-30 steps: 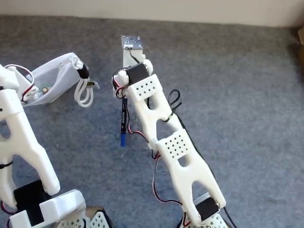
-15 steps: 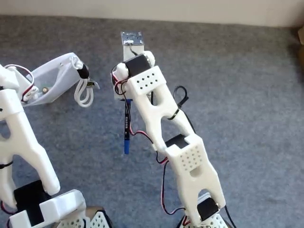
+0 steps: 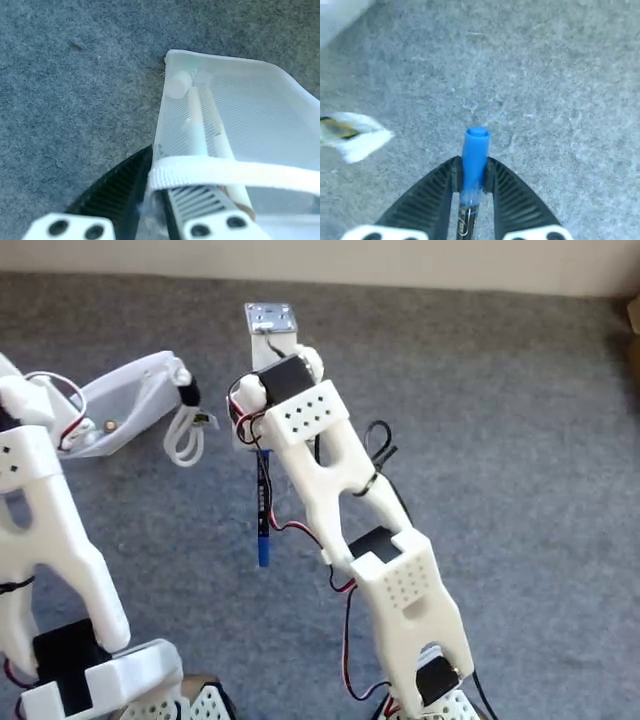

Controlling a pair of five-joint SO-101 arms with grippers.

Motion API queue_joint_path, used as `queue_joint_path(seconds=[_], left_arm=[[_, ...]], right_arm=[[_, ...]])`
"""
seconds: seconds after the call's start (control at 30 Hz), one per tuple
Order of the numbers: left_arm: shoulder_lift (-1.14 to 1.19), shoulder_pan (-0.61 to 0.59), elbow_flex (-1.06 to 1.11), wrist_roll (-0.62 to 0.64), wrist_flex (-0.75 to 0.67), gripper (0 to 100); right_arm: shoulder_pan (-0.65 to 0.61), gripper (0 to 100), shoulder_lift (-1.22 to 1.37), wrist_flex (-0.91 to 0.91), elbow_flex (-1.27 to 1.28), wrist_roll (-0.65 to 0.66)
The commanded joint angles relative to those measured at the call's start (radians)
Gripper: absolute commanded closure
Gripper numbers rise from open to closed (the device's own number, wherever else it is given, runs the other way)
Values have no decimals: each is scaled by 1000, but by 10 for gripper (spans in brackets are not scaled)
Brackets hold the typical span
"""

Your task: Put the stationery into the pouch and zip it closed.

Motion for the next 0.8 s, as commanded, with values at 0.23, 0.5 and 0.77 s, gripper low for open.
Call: queue_joint_path(seconds=[0.23, 0.5, 0.77], left_arm=[[-25, 228, -10, 9, -12, 994], [-27, 447, -163, -37, 83, 995], [-179, 604, -179, -60, 81, 995]], right_arm=[[205, 995, -291, 18, -7, 92], [403, 995, -515, 18, 42, 92], [536, 995, -806, 16, 239, 184]])
